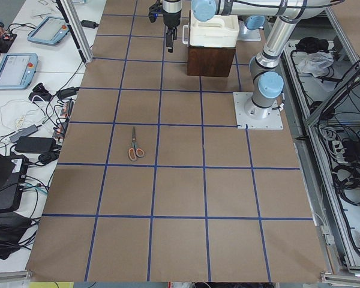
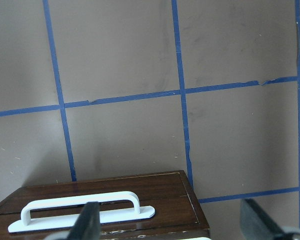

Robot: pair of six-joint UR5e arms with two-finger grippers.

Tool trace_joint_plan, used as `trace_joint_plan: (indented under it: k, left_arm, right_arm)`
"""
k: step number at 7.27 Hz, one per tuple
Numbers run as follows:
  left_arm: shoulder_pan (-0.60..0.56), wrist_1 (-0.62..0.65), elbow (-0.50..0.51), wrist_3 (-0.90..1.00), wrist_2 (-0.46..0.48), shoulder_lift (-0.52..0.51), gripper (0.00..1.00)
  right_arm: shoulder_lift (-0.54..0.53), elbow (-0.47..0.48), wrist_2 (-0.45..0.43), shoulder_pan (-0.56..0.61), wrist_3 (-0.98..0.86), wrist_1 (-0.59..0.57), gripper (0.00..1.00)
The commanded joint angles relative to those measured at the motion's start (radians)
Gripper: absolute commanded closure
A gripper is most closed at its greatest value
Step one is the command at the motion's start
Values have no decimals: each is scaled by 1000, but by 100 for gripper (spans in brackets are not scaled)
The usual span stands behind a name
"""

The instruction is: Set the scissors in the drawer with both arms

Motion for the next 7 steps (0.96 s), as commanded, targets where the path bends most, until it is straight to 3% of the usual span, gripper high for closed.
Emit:
trace_joint_plan:
  k: [1, 2, 4, 7]
  left_arm:
    - [97, 192, 30, 335, 93, -126, 0]
    - [138, 194, 56, 518, 98, -186, 0]
    - [250, 349, 90, 1039, 90, -348, 1]
    - [267, 467, 171, 1506, 78, -552, 6]
  right_arm:
    - [49, 3, 1, 7, 272, -25, 0]
    - [80, 3, 0, 12, 383, -68, 0]
    - [125, 3, 12, 33, 663, -88, 0]
    - [226, 2, 0, 143, 1041, -140, 0]
